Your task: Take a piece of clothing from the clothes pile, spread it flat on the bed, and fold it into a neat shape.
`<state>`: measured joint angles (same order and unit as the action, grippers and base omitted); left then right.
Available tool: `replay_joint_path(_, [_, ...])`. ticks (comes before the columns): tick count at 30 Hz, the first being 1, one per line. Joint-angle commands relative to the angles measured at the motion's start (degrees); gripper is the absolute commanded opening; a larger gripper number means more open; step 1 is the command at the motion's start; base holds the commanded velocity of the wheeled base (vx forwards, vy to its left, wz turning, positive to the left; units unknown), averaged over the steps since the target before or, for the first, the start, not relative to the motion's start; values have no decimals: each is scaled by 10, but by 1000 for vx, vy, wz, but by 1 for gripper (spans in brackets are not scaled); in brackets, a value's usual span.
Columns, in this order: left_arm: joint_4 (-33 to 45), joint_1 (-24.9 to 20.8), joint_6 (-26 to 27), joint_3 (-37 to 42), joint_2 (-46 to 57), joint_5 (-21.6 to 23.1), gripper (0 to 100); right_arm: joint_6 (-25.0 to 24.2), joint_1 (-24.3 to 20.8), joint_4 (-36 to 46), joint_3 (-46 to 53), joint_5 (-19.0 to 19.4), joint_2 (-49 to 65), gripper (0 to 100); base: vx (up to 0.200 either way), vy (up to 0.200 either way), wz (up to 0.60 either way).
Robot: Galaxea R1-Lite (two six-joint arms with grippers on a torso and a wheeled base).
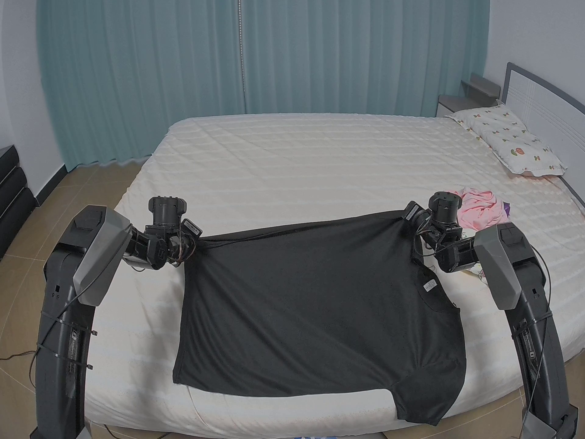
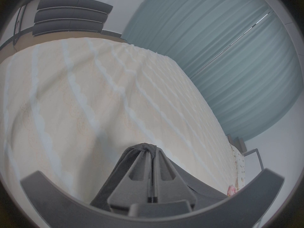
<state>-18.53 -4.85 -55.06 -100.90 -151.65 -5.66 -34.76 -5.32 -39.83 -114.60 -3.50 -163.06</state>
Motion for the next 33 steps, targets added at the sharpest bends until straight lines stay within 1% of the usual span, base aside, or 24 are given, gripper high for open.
replay_joint_path(1, [-1, -2, 0, -13, -26, -1, 0, 3, 3, -2, 0, 0, -24, 0, 0, 0, 0])
replay_joint_path(2, [-1, -2, 0, -13, -26, -1, 100, 3, 3, -2, 0, 0, -24, 100, 0, 0, 0])
replay_joint_path(10, [-1, -2, -2, -20, -22, -7, 100, 0, -1, -2, 0, -7, -16, 100, 0, 0, 0])
replay_joint_path(11, [-1, 0, -2, -18, -18, -16, 100, 2, 0, -1, 0, -25, -6, 100, 0, 0, 0])
replay_joint_path(12, [-1, 1, -2, -16, -15, -19, 100, 2, 0, -1, 2, -33, 1, 100, 0, 0, 0])
replay_joint_path(14, [0, 3, -2, -12, -7, -21, 100, 0, 1, -2, 11, -39, 9, 100, 0, 0, 0])
replay_joint_path(16, [0, 12, -4, 17, 25, -20, 100, -3, 3, -10, 76, -42, 49, 100, 0, 0, 0])
replay_joint_path(20, [-8, 19, -3, 95, 85, -3, 100, -3, 4, -42, 209, -29, 129, 100, 0, 0, 0])
replay_joint_path(21, [-8, 19, -3, 95, 85, -3, 100, -3, 4, -42, 209, -29, 129, 100, 0, 0, 0])
replay_joint_path(23, [-12, 20, -2, 168, 127, 23, 100, -4, 2, -68, 308, -21, 188, 100, 0, 0, 0])
replay_joint_path(26, [-39, 27, -4, 242, 166, 39, 100, -5, 3, -98, 401, -20, 236, 100, 0, 0, 0])
replay_joint_path(27, [-42, 27, -4, 250, 170, 40, 100, -6, 3, -102, 410, -20, 240, 100, 0, 0, 0])
replay_joint_path(30, [-108, 27, -3, 375, 217, 57, 100, -6, 4, -144, 533, -9, 290, 100, 0, 0, 0])
replay_joint_path(31, [-121, 26, -3, 398, 222, 61, 100, -7, 4, -152, 551, -7, 299, 100, -200, 0, 0])
replay_joint_path(32, [-150, 24, -2, 447, 234, 68, 100, -10, 4, -172, 592, -1, 318, 100, -200, 0, 0])
replay_joint_path(33, [-157, 24, -2, 457, 237, 70, 100, -11, 4, -177, 601, 0, 322, 100, -200, 0, 0])
